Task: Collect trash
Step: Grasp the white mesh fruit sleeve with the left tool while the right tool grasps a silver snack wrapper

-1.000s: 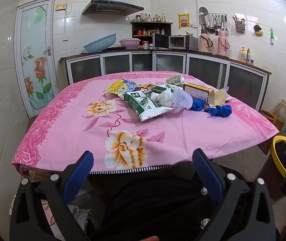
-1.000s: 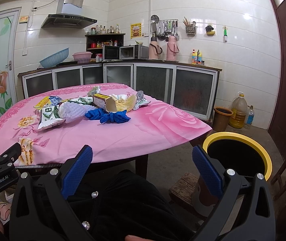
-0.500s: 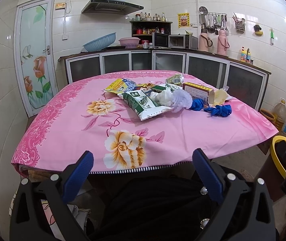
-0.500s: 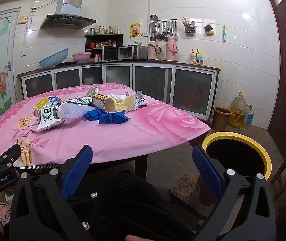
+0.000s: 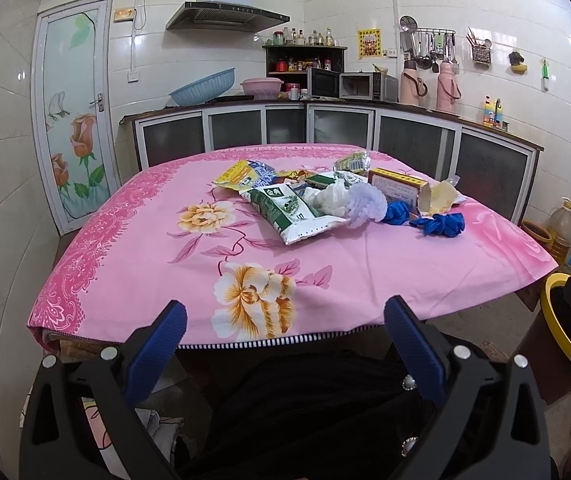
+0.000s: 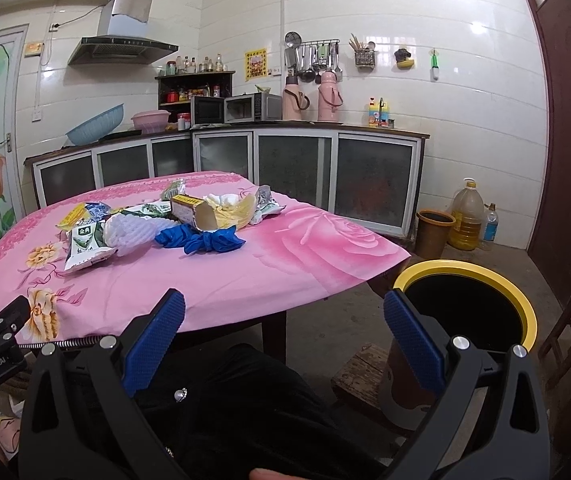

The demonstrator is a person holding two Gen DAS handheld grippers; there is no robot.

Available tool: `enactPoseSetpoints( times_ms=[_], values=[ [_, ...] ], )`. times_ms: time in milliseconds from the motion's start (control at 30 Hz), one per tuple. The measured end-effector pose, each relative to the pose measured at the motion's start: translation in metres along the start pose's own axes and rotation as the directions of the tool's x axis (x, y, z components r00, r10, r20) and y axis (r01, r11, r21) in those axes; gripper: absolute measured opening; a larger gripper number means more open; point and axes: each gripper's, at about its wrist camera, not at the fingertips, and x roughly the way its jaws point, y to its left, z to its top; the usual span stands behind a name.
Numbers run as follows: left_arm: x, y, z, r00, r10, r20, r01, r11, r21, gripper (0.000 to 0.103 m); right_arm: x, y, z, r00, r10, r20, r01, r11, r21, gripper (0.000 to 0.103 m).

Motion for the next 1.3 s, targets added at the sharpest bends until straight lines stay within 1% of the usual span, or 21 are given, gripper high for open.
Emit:
enactPoseSetpoints(
  times_ms=[33,67,133,167,233,300,333,367,433,467,567,700,800,833,900,967,1000,1067,1133,1233,1300],
  values=[
    [0.000,0.000,0.000,1.000,0.007,-0.002,-0.007,1.000,0.000,0.095,0.000,0.000,0.000,1.000,-0.001,0.002,0.001,1.000,0.001,0.095],
    [0.001,0.002,-0.001,1.000,0.007,-0.008,-0.007,1.000,-0.005,0.095,0.003,-0.006,0.001,0.999,-0.020,-0.041,0.022,0.999,0.050,0.095],
    [0.006,0.005,-0.001,1.000,-0.010,-0.029,0.009,1.000,-0.016,0.095,0.004,-0.005,0.003,1.000,-0.011,0.007,0.011,1.000,0.018,0.095],
    [0.009,0.005,-0.002,0.999,-0.024,-0.042,0.023,1.000,-0.019,0.095,0.007,-0.007,0.006,1.000,-0.012,0.003,0.012,1.000,0.019,0.095],
    [0.017,0.004,-0.005,0.995,-0.061,-0.080,0.060,0.998,-0.016,0.095,0.013,-0.012,0.012,1.000,0.009,-0.021,-0.009,1.000,0.016,0.095],
    [0.021,0.005,-0.007,0.992,-0.090,-0.093,0.088,0.996,-0.019,0.095,0.022,-0.022,0.017,0.998,0.049,-0.044,-0.047,0.998,0.051,0.095],
    [0.022,0.005,-0.007,0.989,-0.121,-0.087,0.119,0.993,-0.027,0.095,0.027,-0.026,0.020,0.996,0.064,-0.054,-0.060,0.996,0.066,0.095],
    [0.022,0.007,-0.007,0.982,-0.171,-0.075,0.168,0.985,-0.037,0.095,0.032,-0.030,0.023,0.995,0.084,-0.057,-0.079,0.994,0.079,0.095],
    [0.025,0.005,-0.007,0.968,-0.239,-0.073,0.237,0.971,-0.034,0.095,0.039,-0.035,0.029,0.993,0.106,-0.047,-0.102,0.992,0.080,0.095],
    [0.028,0.002,-0.007,0.964,-0.252,-0.083,0.251,0.968,-0.024,0.095,0.041,-0.036,0.032,0.993,0.111,-0.034,-0.109,0.992,0.070,0.095],
    [0.041,-0.004,-0.005,0.963,-0.248,-0.107,0.251,0.968,0.012,0.095,0.055,-0.031,0.042,0.987,0.159,-0.033,-0.158,0.987,0.035,0.095],
    [0.053,0.007,0.014,0.960,-0.259,-0.108,0.261,0.965,0.004,0.095,0.085,-0.022,0.056,0.975,0.200,-0.099,-0.201,0.980,0.000,0.095],
    [0.065,0.011,0.031,0.962,-0.232,-0.144,0.241,0.969,0.050,0.095,0.109,-0.017,0.061,0.967,0.218,-0.135,-0.223,0.975,-0.023,0.095],
    [0.071,0.011,0.037,0.964,-0.209,-0.165,0.225,0.971,0.081,0.095,0.115,-0.016,0.062,0.968,0.213,-0.136,-0.219,0.975,-0.027,0.095],
    [0.079,0.015,0.046,0.970,-0.174,-0.171,0.197,0.972,0.126,0.095,0.124,-0.014,0.064,0.964,0.227,-0.141,-0.234,0.971,-0.040,0.095],
    [0.087,0.019,0.056,0.969,-0.169,-0.182,0.197,0.968,0.153,0.095,0.136,-0.009,0.064,0.946,0.282,-0.163,-0.294,0.954,-0.055,0.095],
    [0.092,0.021,0.059,0.966,-0.168,-0.195,0.199,0.967,0.157,0.095,0.141,-0.005,0.064,0.936,0.302,-0.180,-0.318,0.945,-0.073,0.095],
    [0.103,0.022,0.067,0.958,-0.169,-0.232,0.209,0.965,0.161,0.095,0.148,0.002,0.063,0.929,0.314,-0.194,-0.338,0.935,-0.104,0.095],
    [0.115,0.022,0.071,0.948,-0.169,-0.268,0.213,0.966,0.146,0.095,0.158,0.009,0.065,0.912,0.342,-0.226,-0.375,0.918,-0.126,0.095],
    [0.129,0.025,0.074,0.927,-0.224,-0.302,0.264,0.959,0.100,0.095,0.168,0.016,0.068,0.896,0.365,-0.252,-0.410,0.899,-0.154,0.095],
    [0.137,0.025,0.075,0.923,-0.226,-0.311,0.265,0.960,0.089,0.095,0.175,0.019,0.071,0.888,0.377,-0.262,-0.427,0.889,-0.166,0.095]
  ],
)
